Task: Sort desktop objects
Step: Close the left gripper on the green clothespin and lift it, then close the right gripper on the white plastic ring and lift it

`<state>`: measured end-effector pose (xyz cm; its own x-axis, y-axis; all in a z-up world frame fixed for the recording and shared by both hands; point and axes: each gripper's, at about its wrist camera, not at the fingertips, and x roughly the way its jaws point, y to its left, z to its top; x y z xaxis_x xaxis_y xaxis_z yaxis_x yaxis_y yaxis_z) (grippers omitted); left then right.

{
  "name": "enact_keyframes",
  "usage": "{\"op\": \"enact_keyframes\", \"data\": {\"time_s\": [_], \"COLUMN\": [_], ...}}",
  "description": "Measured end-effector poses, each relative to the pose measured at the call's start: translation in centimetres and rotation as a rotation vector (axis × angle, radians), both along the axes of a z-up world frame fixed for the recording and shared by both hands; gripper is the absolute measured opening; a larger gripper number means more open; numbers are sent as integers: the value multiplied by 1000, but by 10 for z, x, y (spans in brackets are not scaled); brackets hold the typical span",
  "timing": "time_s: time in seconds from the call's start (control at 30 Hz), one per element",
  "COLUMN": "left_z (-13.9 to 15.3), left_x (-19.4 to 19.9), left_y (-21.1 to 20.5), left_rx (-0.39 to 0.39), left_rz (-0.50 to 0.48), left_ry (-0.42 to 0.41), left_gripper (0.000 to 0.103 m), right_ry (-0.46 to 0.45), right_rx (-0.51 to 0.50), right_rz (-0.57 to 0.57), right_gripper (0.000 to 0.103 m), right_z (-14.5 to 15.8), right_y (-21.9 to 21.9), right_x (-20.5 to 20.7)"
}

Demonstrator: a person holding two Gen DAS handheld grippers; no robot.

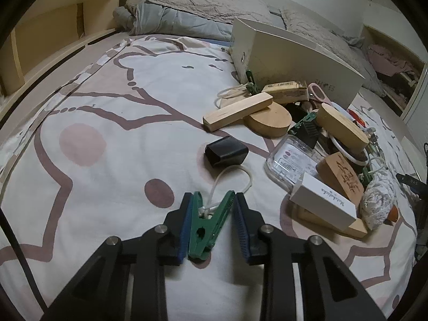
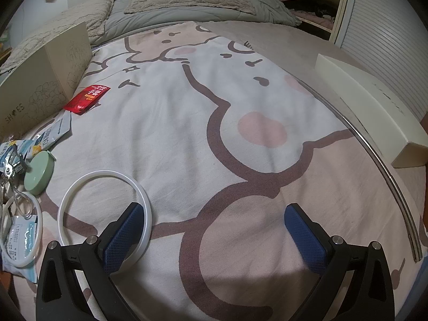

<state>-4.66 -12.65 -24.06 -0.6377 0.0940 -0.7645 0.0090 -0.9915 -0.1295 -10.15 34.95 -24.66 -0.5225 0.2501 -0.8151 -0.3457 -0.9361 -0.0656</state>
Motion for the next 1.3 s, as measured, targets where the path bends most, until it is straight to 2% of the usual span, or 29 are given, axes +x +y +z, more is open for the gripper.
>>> {"op": "enact_keyframes", "data": {"time_s": [0.27, 0.43, 0.7, 0.8, 1.03, 1.1, 1.23, 1.3], "left_z": [-1, -2, -2, -2, -2, -2, -2, -2], "left_x": [2, 2, 2, 2, 2, 2, 2, 2], "left_y": [0, -1, -2, -2, -2, -2, -3, -3], "left_rx": [2, 13, 13, 12, 12, 12, 11, 11], "left_rz": [0, -1, 0, -1, -1, -1, -1, 0], "left_ry": [12, 14, 14, 15, 15, 15, 15, 15], "left_gripper": [30, 30, 30, 30, 30, 30, 30, 30], "right_ry": [-23, 1, 67, 40, 13, -3, -31, -37], "right_rx": [2, -53, -83, -51, -37, -32, -111, -111], "right_rz": [6, 22, 227, 306, 388, 385, 336, 334], "right_gripper": [103, 103, 103, 103, 103, 103, 103, 103], "right_z": [0, 7, 23, 20, 13, 9, 2, 2], "right_y": [-1, 4, -25, -43, -63, -64, -51, -51], "right_x": [-3, 1, 3, -1, -2, -4, -9, -10]}}
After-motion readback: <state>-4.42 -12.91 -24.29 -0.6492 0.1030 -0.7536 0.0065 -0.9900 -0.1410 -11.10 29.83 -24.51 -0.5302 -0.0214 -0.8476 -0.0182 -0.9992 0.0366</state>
